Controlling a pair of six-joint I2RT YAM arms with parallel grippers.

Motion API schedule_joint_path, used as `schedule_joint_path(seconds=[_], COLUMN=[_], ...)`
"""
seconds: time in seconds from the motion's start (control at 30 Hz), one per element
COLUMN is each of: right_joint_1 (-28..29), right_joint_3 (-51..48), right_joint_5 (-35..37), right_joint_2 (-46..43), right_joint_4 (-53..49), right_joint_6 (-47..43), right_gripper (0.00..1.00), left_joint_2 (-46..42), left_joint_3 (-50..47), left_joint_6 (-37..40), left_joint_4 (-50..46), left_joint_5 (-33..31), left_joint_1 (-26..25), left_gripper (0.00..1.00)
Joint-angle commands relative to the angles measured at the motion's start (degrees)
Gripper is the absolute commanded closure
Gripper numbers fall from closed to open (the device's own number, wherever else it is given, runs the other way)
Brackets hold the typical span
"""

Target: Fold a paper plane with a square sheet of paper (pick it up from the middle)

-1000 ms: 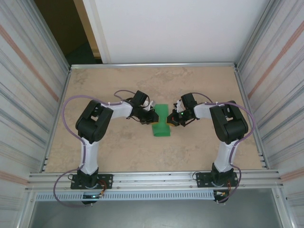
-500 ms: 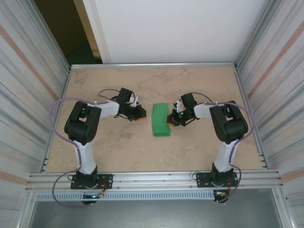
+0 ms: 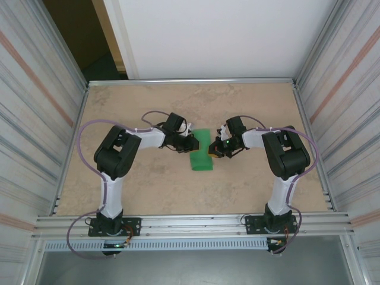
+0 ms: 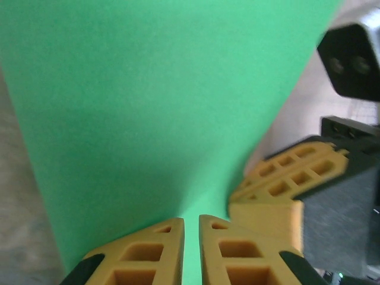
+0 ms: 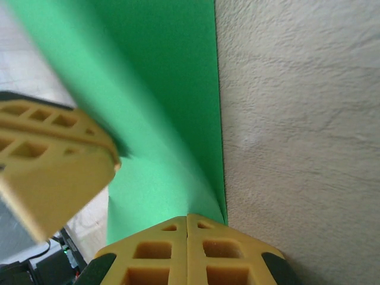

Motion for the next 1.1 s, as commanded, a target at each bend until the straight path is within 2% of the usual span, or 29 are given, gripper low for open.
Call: schedule_joint_path(seconds=[0.0,0.1,0.33,0.43,0.53,0.67,0.77,0.9,1.07], right_joint_1=[0.3,0.3,0.2,0.1,0.2,0.2,0.1,0.1,0.0], right_joint_3=[-4.7,-4.8,-5.0,-4.9,-4.6,-4.2,-3.9,-3.8,-4.1], right_joint_5=[16.0,16.0,16.3,16.3,16.3,16.0,16.0,16.0,16.3], right_joint_2=[7.8,7.8,7.9,7.9,8.0,8.5,8.7,8.6,8.5], right_joint_4=[-7.2,-7.0,-7.1,-7.1,-7.2,-7.4,-7.4,-7.6,-7.5], right_joint_6=[-1.5,-1.5,-1.6,-1.6,-1.6,-1.7,-1.7,-1.8,-2.0], right_gripper=[0.98,0.98,0.98,0.98,0.98,0.98,0.98,0.98,0.98], left_joint_2=[1.4,2.2,6.6,5.0,-0.2,-5.0,-3.3,0.9,5.6], left_joint_3=[2.4,2.8,6.3,7.7,6.8,1.3,-0.1,2.4,6.5], left_joint_6=[1.6,2.8,4.4,5.0,4.9,2.3,-0.5,-0.8,-1.0], left_joint_4=[-2.8,-3.9,-6.0,-7.2,-6.1,3.8,8.2,6.6,4.1], left_joint_5=[-3.3,-4.4,-2.1,-1.1,0.6,3.6,5.1,3.7,2.4], left_joint_1=[1.8,4.2,11.0,12.1,11.1,7.9,5.5,3.6,3.8], left_gripper=[0.84,0.84,0.83,0.84,0.84,0.83,0.83,0.84,0.84])
